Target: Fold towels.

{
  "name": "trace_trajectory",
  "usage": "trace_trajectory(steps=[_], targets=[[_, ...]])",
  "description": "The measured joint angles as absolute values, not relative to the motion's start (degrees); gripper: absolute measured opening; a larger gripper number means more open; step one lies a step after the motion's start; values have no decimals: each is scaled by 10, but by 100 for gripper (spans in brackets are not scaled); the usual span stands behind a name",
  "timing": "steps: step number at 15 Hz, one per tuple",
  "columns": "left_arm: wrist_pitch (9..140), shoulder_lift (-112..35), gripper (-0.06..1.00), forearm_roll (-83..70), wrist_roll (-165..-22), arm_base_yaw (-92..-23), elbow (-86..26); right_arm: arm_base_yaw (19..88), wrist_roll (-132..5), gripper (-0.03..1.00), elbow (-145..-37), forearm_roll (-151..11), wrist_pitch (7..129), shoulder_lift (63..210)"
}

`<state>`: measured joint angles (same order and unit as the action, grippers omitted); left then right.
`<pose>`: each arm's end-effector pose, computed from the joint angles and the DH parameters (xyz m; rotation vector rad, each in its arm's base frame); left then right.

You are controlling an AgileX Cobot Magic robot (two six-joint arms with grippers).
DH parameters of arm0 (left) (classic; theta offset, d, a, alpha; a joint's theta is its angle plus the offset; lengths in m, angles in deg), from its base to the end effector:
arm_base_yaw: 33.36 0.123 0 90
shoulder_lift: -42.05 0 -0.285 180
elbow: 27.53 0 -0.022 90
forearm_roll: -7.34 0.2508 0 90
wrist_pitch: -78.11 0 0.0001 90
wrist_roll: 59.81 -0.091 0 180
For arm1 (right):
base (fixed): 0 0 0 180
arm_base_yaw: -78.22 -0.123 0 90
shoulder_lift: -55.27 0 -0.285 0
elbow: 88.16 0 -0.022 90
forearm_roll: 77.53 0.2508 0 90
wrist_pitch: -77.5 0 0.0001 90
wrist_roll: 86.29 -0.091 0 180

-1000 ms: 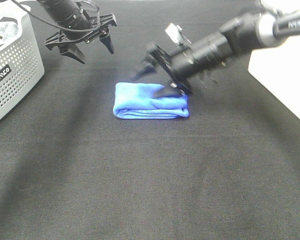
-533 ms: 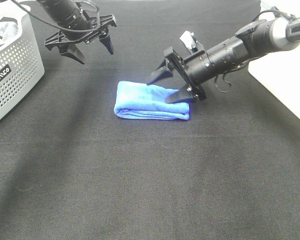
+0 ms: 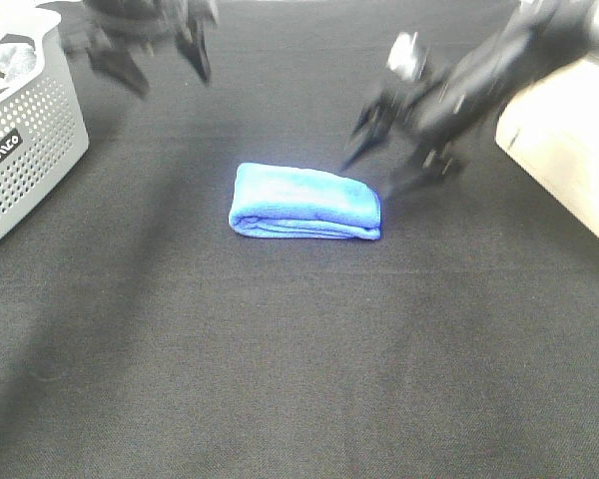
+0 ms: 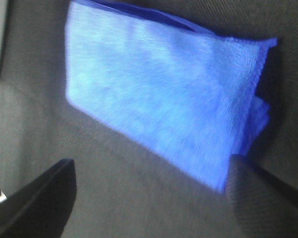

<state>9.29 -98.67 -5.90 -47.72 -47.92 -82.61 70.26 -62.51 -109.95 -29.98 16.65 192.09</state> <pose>0.4868 -0.1465 0.2645 0.0113 2.7269 -0.4548 0.4492 0.1221 0.1645 -0.2196 2.7781 1.0485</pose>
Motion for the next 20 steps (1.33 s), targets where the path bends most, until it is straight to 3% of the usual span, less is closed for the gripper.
trace_trajectory(steps=[8, 13, 17, 20], targets=[[86, -873, 74, -27, -542, -497, -773, 703, -745, 78, -1099, -448, 84, 1736], [85, -643, 74, 30, -542, -498, -497, 703, -767, 78, -1022, -523, 79, 1602], [84, -447, 74, 30, -542, -498, -320, 703, -775, 78, -885, -546, 79, 1483], [83, -258, 74, 30, -546, -498, -162, 703, -790, 78, -725, -589, 118, 1328]])
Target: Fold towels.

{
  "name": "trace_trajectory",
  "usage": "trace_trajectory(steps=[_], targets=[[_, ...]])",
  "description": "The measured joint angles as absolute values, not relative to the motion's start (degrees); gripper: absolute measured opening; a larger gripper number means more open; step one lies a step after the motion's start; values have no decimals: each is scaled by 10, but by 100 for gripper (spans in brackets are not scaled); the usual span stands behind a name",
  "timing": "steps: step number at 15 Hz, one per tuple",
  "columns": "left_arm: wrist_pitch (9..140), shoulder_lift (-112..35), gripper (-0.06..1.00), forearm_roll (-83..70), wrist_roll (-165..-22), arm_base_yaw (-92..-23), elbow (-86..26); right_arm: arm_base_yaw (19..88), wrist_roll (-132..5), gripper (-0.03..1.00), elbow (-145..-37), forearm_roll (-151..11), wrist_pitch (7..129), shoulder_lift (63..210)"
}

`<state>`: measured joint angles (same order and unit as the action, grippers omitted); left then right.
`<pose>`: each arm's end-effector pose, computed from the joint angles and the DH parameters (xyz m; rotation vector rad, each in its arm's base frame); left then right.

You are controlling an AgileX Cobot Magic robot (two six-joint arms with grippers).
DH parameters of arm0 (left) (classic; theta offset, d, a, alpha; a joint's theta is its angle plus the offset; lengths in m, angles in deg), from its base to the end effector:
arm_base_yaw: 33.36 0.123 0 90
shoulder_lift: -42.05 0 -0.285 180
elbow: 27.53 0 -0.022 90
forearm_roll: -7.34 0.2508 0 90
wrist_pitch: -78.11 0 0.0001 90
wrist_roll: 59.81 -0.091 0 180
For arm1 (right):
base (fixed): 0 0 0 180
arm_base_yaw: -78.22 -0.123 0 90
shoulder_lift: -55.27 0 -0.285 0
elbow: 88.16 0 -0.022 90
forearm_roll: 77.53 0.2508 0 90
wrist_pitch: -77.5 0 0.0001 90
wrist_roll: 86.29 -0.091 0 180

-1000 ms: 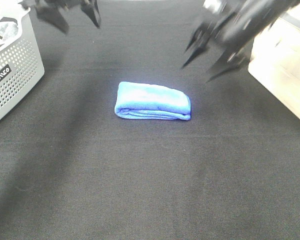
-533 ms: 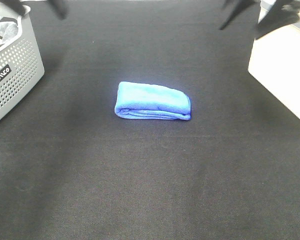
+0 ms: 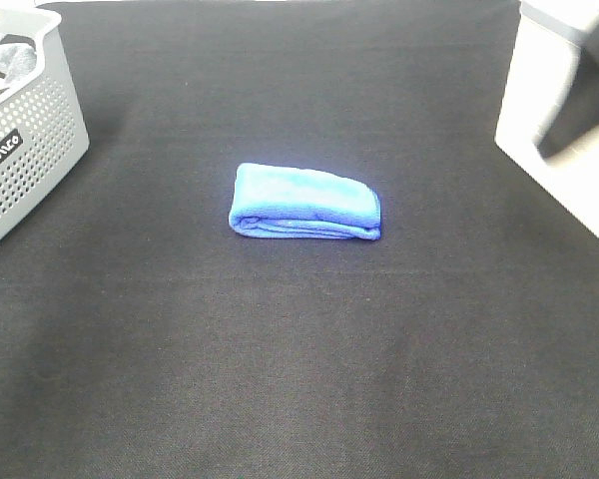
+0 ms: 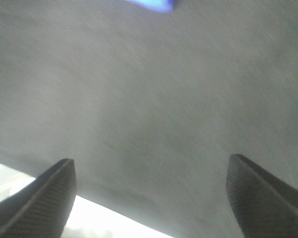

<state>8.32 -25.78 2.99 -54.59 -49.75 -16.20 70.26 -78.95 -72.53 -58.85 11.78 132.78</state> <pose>0.1722 -0.0574 0.3779 0.2460 2.6023 -0.2370 0.2171 0.0572 0.3289 -0.2571 2.7309 0.4483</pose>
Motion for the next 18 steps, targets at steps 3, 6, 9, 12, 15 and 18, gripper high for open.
trace_trajectory(steps=[3, 6, 9, 12, 15, 18], targets=[[83, -92, 74, 30, -552, -498, -33, 703, -790, 78, -594, -629, 135, 1182], [82, 67, 74, 30, -579, -498, 67, 703, -790, 78, -500, -672, 138, 1023], [83, 217, 74, 29, -598, -498, 147, 703, -790, 78, -443, -697, 138, 876], [136, 307, 74, 22, -616, -498, 191, 703, -790, 78, -410, -707, 147, 773], [171, 321, 74, 1, -662, -498, 210, 703, -782, 78, -402, -712, 159, 736], [172, 321, 74, -12, -679, -498, 210, 703, -779, 78, -402, -712, 160, 736]])
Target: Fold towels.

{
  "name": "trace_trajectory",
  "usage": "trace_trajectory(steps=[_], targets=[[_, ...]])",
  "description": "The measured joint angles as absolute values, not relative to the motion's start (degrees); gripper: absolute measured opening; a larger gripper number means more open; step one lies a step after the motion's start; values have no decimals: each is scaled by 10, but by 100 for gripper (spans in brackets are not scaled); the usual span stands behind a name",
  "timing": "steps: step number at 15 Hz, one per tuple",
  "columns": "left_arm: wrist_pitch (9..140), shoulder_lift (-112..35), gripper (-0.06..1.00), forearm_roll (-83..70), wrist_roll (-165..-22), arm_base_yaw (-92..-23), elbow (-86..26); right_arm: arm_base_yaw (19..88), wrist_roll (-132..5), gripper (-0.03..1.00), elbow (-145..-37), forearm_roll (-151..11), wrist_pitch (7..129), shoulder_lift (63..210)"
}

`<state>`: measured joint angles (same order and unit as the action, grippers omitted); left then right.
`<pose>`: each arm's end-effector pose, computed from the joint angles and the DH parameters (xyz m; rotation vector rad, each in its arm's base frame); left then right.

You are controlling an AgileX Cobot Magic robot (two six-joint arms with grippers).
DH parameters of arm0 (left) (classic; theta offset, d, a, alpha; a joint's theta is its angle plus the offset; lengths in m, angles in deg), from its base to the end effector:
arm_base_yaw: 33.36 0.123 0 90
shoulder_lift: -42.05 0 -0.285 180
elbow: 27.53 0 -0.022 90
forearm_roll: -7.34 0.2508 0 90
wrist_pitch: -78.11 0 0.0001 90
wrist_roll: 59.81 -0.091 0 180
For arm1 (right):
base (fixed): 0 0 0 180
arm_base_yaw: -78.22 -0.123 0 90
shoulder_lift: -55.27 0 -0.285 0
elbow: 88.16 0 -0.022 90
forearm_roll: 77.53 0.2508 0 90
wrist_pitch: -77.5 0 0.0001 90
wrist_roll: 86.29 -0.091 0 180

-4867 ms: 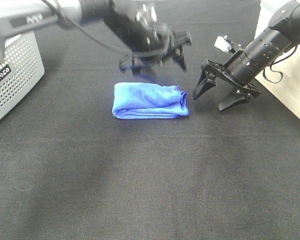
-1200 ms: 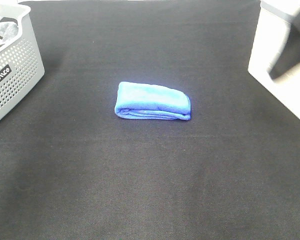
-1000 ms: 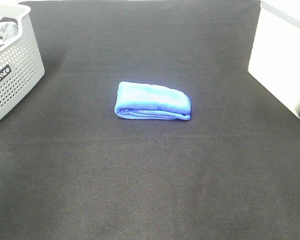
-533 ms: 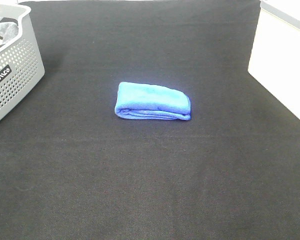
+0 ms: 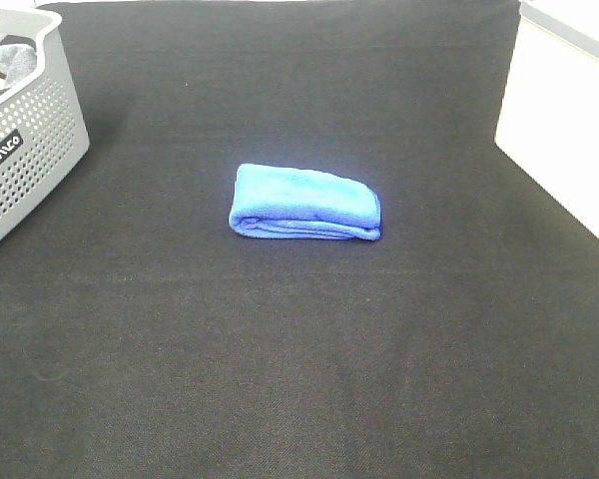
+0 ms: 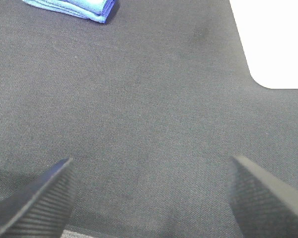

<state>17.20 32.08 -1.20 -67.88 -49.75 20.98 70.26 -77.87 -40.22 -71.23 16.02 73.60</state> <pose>-0.0030 -0.0114 0.2782 0.4455 2.0372 -0.2682 0.0205 0.0117 0.2783 -0.3116 2.2048 0.1320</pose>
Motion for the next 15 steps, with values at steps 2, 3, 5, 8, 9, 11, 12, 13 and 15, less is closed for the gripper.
trace_trajectory(steps=[2, 3, 5, 8, 9, 11, 12, 13, 15], targets=[[172, 321, 74, -12, -682, -498, 210, 703, -779, 78, -402, -713, 160, 736], [172, 321, 74, -12, -679, -498, 210, 703, -779, 78, -402, -713, 160, 736], [172, 321, 74, -11, -658, -498, 210, 703, -779, 78, -402, -713, 160, 736], [172, 321, 74, -11, -648, -498, 210, 703, -779, 78, -402, -713, 161, 736], [172, 321, 74, -11, -648, -498, 210, 703, -779, 78, -402, -713, 161, 736], [172, 321, 74, -11, -648, -498, 210, 703, -779, 78, -402, -713, 161, 736], [172, 321, 74, -11, -648, -498, 210, 703, -779, 78, -402, -713, 161, 736], [172, 321, 74, -11, -648, -498, 210, 703, -779, 78, -402, -713, 161, 736], [172, 321, 74, -11, -647, -485, 210, 715, -779, 78, -402, -713, 161, 736]])
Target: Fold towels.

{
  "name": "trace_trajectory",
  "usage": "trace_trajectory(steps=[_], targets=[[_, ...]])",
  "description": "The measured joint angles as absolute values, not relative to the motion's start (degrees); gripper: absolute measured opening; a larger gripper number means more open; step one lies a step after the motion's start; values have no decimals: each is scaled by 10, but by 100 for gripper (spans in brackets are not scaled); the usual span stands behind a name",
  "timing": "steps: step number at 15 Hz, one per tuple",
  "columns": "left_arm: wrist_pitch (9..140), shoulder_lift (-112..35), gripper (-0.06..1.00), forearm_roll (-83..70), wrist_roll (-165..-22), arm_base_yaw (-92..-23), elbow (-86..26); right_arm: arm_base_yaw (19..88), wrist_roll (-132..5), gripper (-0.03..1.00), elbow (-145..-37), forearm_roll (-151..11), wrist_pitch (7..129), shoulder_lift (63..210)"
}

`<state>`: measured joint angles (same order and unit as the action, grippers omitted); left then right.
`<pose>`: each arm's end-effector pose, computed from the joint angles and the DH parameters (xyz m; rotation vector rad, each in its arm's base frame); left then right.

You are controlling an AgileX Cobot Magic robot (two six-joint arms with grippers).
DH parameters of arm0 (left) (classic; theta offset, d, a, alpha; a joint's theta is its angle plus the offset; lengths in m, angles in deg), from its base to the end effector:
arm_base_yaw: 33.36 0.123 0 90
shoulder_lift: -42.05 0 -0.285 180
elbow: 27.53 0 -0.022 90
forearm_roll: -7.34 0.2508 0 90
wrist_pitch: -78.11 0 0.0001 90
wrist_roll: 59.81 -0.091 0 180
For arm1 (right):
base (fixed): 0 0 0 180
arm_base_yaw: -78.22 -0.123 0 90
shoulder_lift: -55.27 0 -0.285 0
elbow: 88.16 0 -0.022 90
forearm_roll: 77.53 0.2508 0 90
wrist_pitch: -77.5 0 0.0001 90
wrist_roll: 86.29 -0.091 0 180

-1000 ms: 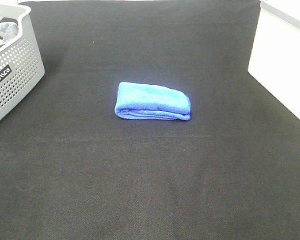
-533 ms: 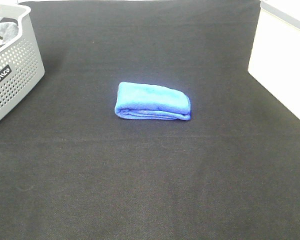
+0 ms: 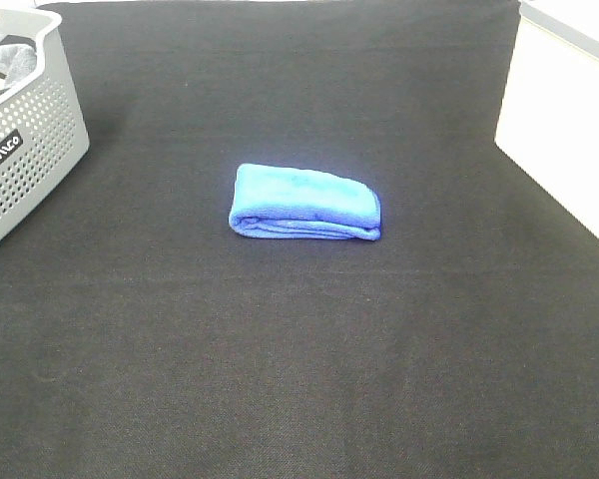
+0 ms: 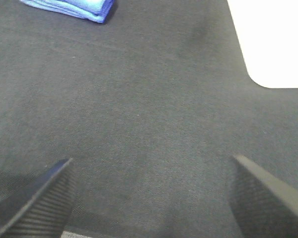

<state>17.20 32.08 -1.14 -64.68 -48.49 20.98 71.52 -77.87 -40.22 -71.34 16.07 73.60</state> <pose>-0.0027 -0.0114 0.2782 0.3662 2.0548 -0.2875 0.0208 0.0111 0.2784 -0.2872 2.2068 0.1175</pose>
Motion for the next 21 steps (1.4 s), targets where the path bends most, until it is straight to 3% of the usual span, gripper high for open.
trace_trajectory(steps=[6, 21], targets=[[175, 345, 74, -11, -646, -376, 210, 795, -779, 78, -402, -711, 162, 667], [176, 345, 74, -11, -646, -374, 210, 795, -779, 78, -402, -701, 162, 628]])
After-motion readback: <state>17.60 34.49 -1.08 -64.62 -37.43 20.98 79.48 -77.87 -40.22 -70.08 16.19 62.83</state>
